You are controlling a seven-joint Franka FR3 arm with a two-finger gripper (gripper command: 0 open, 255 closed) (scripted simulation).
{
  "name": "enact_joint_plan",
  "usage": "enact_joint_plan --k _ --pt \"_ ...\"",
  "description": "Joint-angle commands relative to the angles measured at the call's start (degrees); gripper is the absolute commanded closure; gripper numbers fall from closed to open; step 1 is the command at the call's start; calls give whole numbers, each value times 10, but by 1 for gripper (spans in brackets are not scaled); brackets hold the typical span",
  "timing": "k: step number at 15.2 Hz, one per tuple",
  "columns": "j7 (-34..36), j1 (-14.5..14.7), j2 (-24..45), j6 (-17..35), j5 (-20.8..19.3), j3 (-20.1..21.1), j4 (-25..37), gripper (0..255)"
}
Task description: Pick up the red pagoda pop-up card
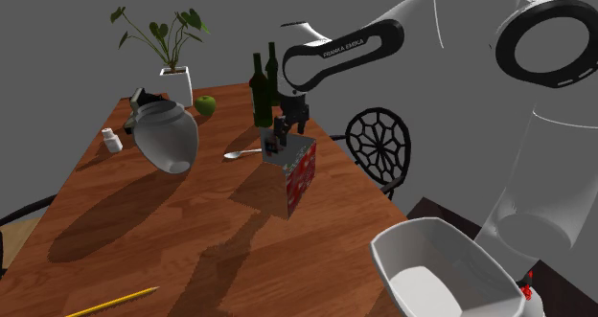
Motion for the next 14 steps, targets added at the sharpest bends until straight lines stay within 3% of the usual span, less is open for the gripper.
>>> enact_joint_plan --k 1,3,4,14 --pt "3 1 8 18 -2 0 -10 0" --pt "3 1 8 18 -2 0 -10 0" --pt "3 1 8 19 -2 0 -10 255" --pt "2 1 5 11 -2 0 -5 255"
